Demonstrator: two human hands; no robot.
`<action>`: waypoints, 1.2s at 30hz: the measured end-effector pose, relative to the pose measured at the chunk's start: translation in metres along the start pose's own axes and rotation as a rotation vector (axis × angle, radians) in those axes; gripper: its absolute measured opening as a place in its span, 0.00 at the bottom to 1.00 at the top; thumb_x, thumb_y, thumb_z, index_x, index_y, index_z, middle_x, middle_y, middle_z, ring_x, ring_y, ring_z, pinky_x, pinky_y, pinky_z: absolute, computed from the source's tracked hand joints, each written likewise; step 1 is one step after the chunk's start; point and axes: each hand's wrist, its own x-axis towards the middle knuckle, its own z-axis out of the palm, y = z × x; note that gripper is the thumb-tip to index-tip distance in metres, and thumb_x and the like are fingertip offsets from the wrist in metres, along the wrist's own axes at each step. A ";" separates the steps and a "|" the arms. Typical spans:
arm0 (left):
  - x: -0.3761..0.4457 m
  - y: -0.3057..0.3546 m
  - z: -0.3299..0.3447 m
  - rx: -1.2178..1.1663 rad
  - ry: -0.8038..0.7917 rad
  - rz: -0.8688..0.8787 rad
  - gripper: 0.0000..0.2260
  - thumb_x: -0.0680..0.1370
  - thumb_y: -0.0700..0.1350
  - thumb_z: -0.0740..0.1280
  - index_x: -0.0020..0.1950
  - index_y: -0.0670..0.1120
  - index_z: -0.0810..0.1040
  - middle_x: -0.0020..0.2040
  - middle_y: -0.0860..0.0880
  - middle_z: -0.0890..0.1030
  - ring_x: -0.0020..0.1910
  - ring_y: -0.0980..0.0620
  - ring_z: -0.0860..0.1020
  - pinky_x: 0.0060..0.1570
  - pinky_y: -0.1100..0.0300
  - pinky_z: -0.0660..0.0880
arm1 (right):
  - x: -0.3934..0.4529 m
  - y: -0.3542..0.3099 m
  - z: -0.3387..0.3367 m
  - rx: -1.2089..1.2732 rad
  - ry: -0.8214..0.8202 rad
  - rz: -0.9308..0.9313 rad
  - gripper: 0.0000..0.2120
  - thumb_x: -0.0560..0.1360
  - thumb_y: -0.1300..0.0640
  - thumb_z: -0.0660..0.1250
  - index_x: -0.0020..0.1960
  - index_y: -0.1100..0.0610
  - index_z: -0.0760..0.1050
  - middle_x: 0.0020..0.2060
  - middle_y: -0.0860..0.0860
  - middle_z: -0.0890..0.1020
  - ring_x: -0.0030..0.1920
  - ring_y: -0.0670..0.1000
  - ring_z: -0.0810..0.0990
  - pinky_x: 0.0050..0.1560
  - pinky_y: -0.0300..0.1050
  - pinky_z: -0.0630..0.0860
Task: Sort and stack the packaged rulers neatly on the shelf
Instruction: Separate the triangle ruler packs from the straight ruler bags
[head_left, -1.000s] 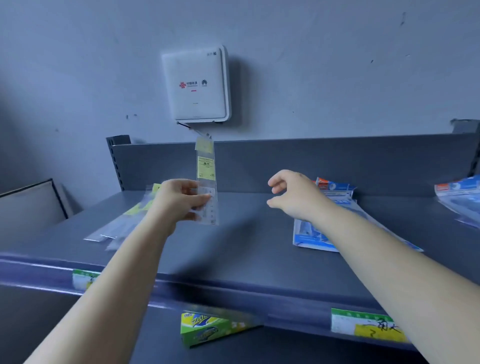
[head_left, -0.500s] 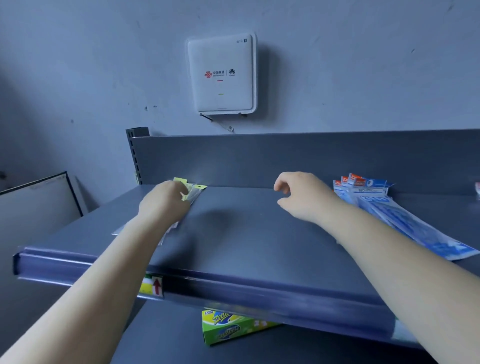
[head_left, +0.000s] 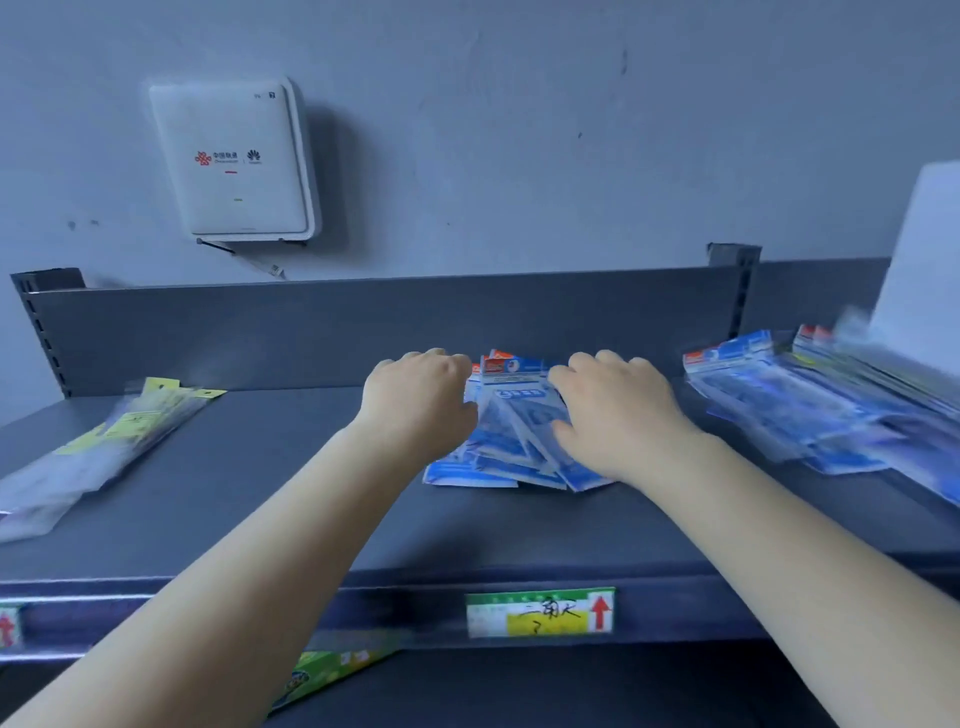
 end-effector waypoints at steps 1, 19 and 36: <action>0.003 0.019 0.000 -0.011 0.005 0.023 0.12 0.77 0.48 0.60 0.60 0.48 0.74 0.55 0.50 0.77 0.54 0.47 0.75 0.44 0.60 0.62 | -0.008 0.016 0.002 0.004 0.005 0.021 0.13 0.77 0.50 0.58 0.59 0.54 0.68 0.54 0.50 0.73 0.56 0.54 0.71 0.46 0.45 0.61; 0.045 0.258 0.021 -0.225 -0.177 0.129 0.13 0.77 0.53 0.61 0.59 0.50 0.74 0.56 0.53 0.77 0.55 0.50 0.75 0.47 0.59 0.69 | -0.109 0.249 0.023 0.206 -0.010 0.297 0.12 0.76 0.53 0.61 0.56 0.57 0.73 0.53 0.52 0.75 0.56 0.56 0.74 0.50 0.47 0.70; 0.090 0.288 0.070 -0.424 -0.439 -0.235 0.37 0.70 0.67 0.66 0.71 0.47 0.62 0.66 0.49 0.72 0.67 0.46 0.67 0.63 0.53 0.62 | -0.104 0.307 0.050 0.359 -0.192 0.374 0.16 0.78 0.47 0.58 0.63 0.48 0.74 0.61 0.50 0.77 0.62 0.52 0.73 0.61 0.45 0.69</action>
